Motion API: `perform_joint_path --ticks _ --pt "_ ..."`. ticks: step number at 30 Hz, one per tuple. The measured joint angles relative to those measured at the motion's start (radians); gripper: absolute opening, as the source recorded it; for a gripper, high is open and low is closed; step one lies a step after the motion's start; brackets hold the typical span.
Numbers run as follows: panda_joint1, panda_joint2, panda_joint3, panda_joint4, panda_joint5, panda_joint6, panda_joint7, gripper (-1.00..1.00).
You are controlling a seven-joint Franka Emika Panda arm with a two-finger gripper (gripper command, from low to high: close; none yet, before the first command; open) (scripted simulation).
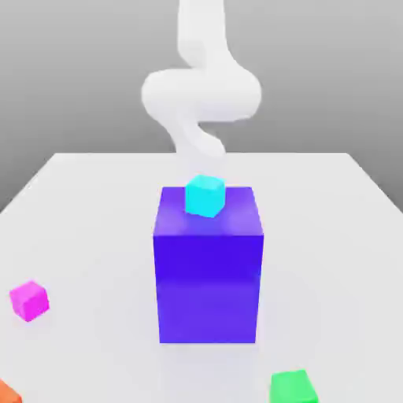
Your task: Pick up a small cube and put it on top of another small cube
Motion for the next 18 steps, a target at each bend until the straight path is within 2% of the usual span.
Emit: perform_joint_path --ticks 10,18 --pt "-0.098 0.363 -0.201 -0.112 0.022 0.179 -0.083 0.00" --pt "-0.206 0.657 -0.347 -0.200 0.113 0.317 -0.201 0.00"
